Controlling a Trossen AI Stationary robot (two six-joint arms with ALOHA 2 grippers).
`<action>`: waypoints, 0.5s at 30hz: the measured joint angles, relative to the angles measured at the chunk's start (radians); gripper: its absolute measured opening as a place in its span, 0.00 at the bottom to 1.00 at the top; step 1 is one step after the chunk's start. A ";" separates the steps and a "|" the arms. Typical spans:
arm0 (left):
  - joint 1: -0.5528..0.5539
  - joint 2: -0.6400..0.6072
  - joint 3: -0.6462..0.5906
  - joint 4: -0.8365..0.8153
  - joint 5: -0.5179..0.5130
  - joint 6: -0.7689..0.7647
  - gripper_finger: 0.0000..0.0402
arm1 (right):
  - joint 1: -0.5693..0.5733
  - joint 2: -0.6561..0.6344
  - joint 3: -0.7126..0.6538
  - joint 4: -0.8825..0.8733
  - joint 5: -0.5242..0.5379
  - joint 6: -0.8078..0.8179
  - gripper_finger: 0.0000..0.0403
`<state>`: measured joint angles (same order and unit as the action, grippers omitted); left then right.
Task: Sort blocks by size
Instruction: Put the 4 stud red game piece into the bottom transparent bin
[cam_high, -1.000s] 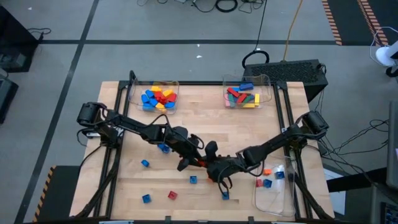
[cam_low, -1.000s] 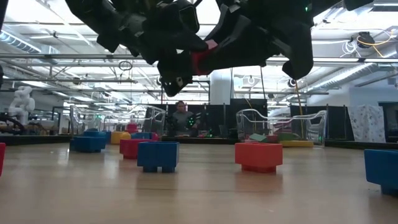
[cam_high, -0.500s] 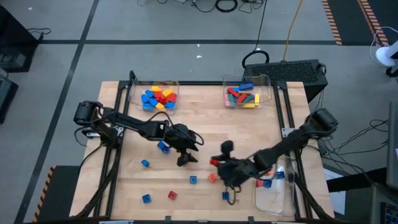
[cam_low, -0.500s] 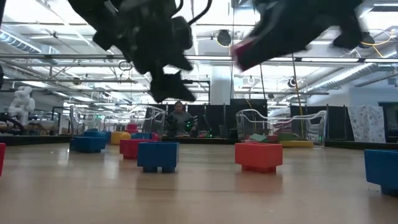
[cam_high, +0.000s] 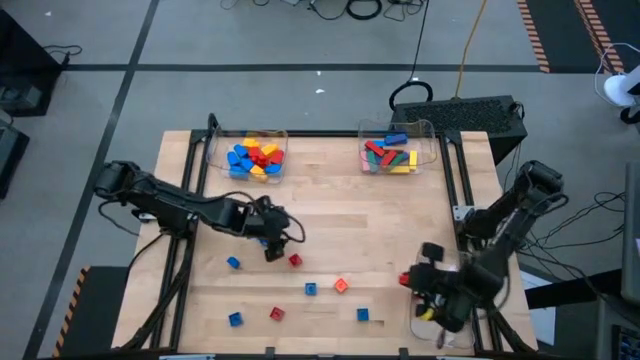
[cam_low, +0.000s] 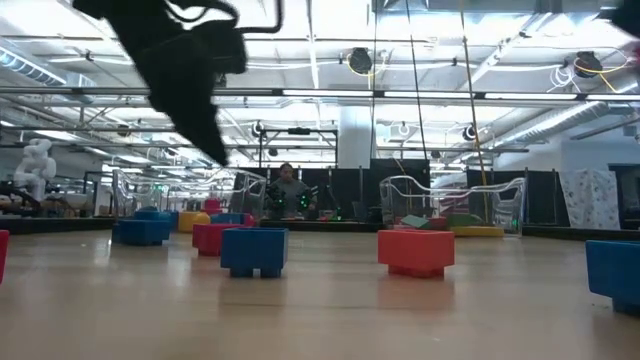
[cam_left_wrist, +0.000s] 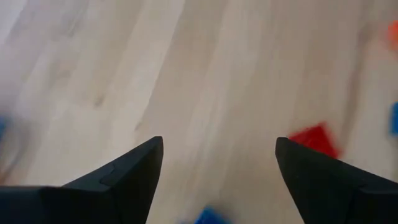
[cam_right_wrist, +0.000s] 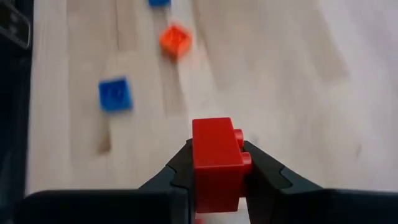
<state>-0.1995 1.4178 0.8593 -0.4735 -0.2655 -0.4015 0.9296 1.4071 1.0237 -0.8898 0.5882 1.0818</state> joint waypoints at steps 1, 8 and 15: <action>-0.013 -0.005 0.000 -0.042 -0.022 -0.018 0.78 | 0.022 0.004 0.000 -0.021 -0.012 0.061 0.18; -0.084 -0.008 0.000 -0.178 -0.118 -0.129 0.78 | 0.129 0.090 0.000 -0.143 -0.118 0.365 0.18; -0.120 -0.008 0.000 -0.232 -0.140 -0.179 0.78 | 0.146 0.214 0.000 -0.178 -0.248 0.490 0.28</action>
<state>-0.3191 1.4101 0.8589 -0.7052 -0.4053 -0.5800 1.0756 1.6209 1.0237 -1.0676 0.3402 1.5720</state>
